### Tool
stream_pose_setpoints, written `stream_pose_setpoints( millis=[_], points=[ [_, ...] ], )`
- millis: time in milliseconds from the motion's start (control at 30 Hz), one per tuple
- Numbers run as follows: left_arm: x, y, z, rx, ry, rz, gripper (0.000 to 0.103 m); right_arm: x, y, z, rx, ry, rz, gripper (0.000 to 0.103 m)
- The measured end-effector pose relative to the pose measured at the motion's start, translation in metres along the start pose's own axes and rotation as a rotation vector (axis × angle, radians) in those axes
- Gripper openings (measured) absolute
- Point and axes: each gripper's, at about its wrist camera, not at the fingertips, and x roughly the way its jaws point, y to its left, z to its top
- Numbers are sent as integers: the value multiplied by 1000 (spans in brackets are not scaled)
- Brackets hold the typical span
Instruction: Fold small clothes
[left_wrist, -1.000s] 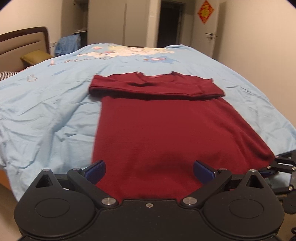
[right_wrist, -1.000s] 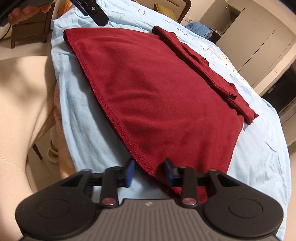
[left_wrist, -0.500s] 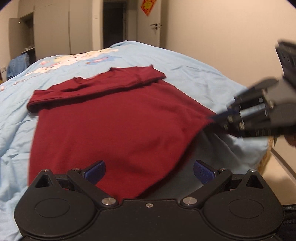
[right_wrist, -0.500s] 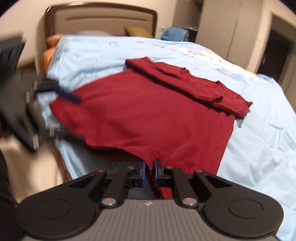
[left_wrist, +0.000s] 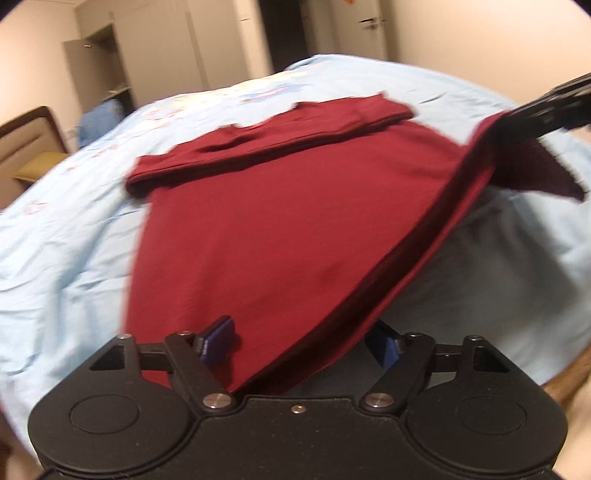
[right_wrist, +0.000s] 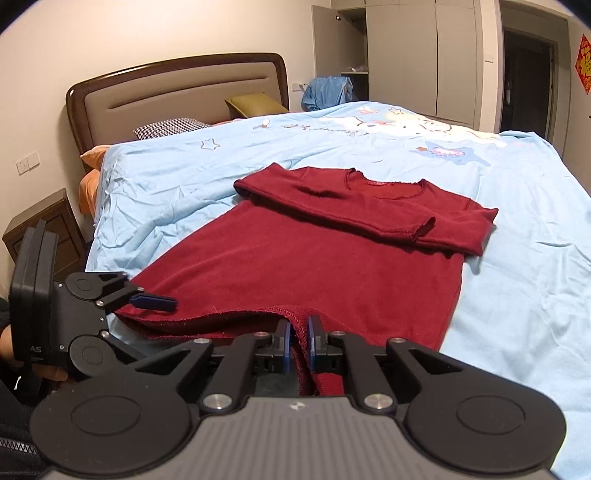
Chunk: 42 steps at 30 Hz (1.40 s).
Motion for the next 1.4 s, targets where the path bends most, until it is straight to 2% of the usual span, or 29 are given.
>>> stream_pose_setpoints(
  millis=[133, 233, 267, 367, 433, 533, 567, 667, 800, 933, 1000, 1033, 1067, 1200, 1400],
  points=[
    [-3, 17, -13, 25, 13, 116, 72, -3, -1, 0, 21, -17, -4, 11],
    [-9, 30, -22, 1, 4, 146, 63, -4, -3, 0, 31, -21, -4, 11],
    [-11, 32, -23, -3, -1, 152, 57, -4, -4, -1, 33, -20, -3, 11],
    [-17, 39, -26, 37, -16, 183, 48, -4, -4, -4, 32, -9, -9, 11],
    [-22, 44, -28, 73, -29, 187, 42, -3, -3, -7, 27, 4, -20, 11],
    [-25, 54, -27, 86, -30, 168, 24, -3, -4, -16, 27, 24, -30, 11],
    [-26, 57, -25, 80, -33, 152, 15, -2, -3, -20, 24, 33, -34, 11],
    [-29, 65, -15, 53, -59, 107, 7, 2, -1, -32, 11, 61, -46, 11],
    [-33, 71, 4, 45, -107, 82, 5, 7, 5, -48, -23, 89, -79, 13],
    [-29, 76, 27, 43, -138, 66, 5, 13, 8, -64, -26, 118, -100, 31],
    [-27, 78, 38, 36, -149, 58, 5, 16, 11, -70, -36, 128, -109, 47],
    [-27, 79, 43, 32, -154, 55, 5, 16, 12, -73, -37, 130, -113, 62],
    [-27, 80, 48, 29, -158, 52, 5, 17, 13, -76, -34, 129, -117, 68],
    [-29, 83, 61, 22, -174, 40, 5, 22, 16, -85, -28, 126, -145, 68],
    [-38, 80, 66, 39, -194, 55, 4, 23, 30, -95, -162, 100, -295, 43]
  ],
)
